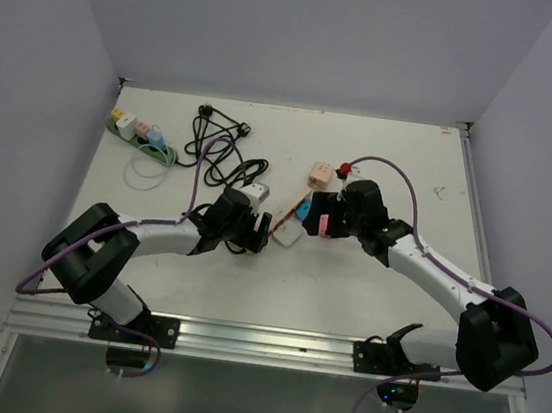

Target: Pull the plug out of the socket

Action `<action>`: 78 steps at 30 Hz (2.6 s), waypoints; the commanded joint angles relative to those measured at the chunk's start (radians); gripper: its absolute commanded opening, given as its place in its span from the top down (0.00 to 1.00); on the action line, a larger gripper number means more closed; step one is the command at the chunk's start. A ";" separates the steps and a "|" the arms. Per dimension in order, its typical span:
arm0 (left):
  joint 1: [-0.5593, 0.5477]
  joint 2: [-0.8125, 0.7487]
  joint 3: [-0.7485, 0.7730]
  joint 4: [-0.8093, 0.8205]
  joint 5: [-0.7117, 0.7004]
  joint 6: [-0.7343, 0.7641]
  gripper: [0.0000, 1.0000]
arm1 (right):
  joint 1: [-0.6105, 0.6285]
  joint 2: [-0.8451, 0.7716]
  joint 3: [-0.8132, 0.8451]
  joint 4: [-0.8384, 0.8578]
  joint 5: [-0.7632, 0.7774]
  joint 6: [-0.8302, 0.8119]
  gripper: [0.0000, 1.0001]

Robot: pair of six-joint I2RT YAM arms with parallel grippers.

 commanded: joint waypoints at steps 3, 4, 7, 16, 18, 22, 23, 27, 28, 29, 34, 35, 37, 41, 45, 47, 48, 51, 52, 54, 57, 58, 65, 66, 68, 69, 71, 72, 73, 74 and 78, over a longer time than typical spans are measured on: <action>-0.012 0.014 0.000 0.058 -0.031 0.021 0.23 | 0.002 0.056 0.139 -0.021 0.031 0.074 0.06; -0.014 0.017 0.000 0.059 -0.031 0.022 0.24 | 0.000 0.067 0.151 -0.032 0.038 0.086 0.07; -0.012 0.028 0.003 0.062 -0.023 0.025 0.27 | 0.000 0.104 0.187 -0.035 0.041 0.126 0.07; -0.012 -0.029 0.046 0.068 -0.012 0.027 0.26 | 0.000 0.148 0.165 -0.020 0.041 0.194 0.07; -0.014 -0.027 0.069 0.062 -0.012 0.030 0.26 | 0.000 0.142 0.153 -0.017 0.040 0.186 0.07; -0.012 0.019 0.179 0.032 -0.009 0.053 0.25 | -0.001 0.104 0.129 -0.018 0.041 0.177 0.07; -0.012 0.041 0.197 0.029 -0.009 0.057 0.25 | -0.003 0.094 0.124 -0.018 0.063 0.177 0.07; -0.012 0.130 0.299 0.004 -0.025 0.088 0.24 | -0.017 0.056 0.087 -0.023 0.090 0.183 0.07; -0.012 0.175 0.349 -0.025 -0.025 0.103 0.24 | -0.023 0.048 0.079 -0.026 0.093 0.184 0.07; -0.014 0.198 0.375 -0.040 -0.028 0.109 0.25 | -0.031 0.032 0.073 -0.026 0.098 0.184 0.07; -0.032 0.296 0.518 -0.125 -0.037 0.165 0.27 | -0.051 -0.010 0.027 -0.037 0.107 0.186 0.07; -0.037 0.316 0.532 -0.164 -0.040 0.174 0.27 | -0.055 -0.016 0.021 -0.035 0.109 0.186 0.07; -0.046 0.344 0.567 -0.200 -0.055 0.197 0.28 | -0.058 -0.034 0.003 -0.037 0.118 0.186 0.07; -0.054 0.381 0.621 -0.270 -0.058 0.237 0.30 | -0.067 -0.057 -0.022 -0.035 0.124 0.189 0.07; -0.055 0.414 0.668 -0.335 -0.062 0.266 0.32 | -0.072 -0.067 -0.042 -0.032 0.124 0.191 0.07; -0.057 0.430 0.676 -0.356 -0.063 0.277 0.33 | -0.075 -0.065 -0.045 -0.028 0.123 0.191 0.07; -0.057 0.434 0.681 -0.361 -0.069 0.277 0.34 | -0.075 -0.065 -0.048 -0.026 0.121 0.192 0.07; -0.057 0.456 0.699 -0.369 -0.078 0.274 0.37 | -0.075 -0.065 -0.052 -0.020 0.118 0.192 0.07; -0.057 0.463 0.707 -0.366 -0.077 0.268 0.37 | -0.077 -0.065 -0.054 -0.021 0.118 0.191 0.07; -0.057 0.473 0.718 -0.357 -0.075 0.258 0.39 | -0.077 -0.067 -0.057 -0.020 0.118 0.191 0.07; -0.057 0.493 0.731 -0.347 -0.078 0.243 0.42 | -0.077 -0.071 -0.065 -0.020 0.120 0.189 0.07; -0.057 0.500 0.733 -0.344 -0.077 0.237 0.43 | -0.077 -0.071 -0.066 -0.020 0.117 0.189 0.07; -0.057 0.507 0.728 -0.324 -0.069 0.215 0.70 | -0.078 -0.073 -0.080 0.009 0.078 0.186 0.07; -0.055 0.500 0.716 -0.318 -0.065 0.212 0.76 | -0.078 -0.073 -0.079 0.014 0.074 0.188 0.07; -0.054 0.468 0.701 -0.292 -0.060 0.202 0.94 | -0.078 -0.070 -0.074 0.026 0.055 0.195 0.07; -0.052 0.456 0.683 -0.281 -0.051 0.194 1.00 | -0.078 -0.068 -0.066 0.028 0.048 0.203 0.07; -0.045 0.416 0.663 -0.252 -0.037 0.168 1.00 | -0.080 -0.067 -0.054 0.046 0.011 0.212 0.07; -0.035 0.404 0.644 -0.242 -0.020 0.157 1.00 | -0.080 -0.065 -0.051 0.063 -0.001 0.221 0.07; -0.029 0.370 0.630 -0.219 -0.009 0.137 1.00 | -0.080 -0.067 -0.048 0.075 -0.012 0.226 0.07; -0.022 0.355 0.617 -0.203 0.018 0.126 1.00 | -0.081 -0.061 -0.039 0.086 -0.034 0.229 0.07; 0.031 0.249 0.518 -0.102 0.079 0.064 1.00 | -0.089 -0.033 -0.008 0.147 -0.099 0.267 0.07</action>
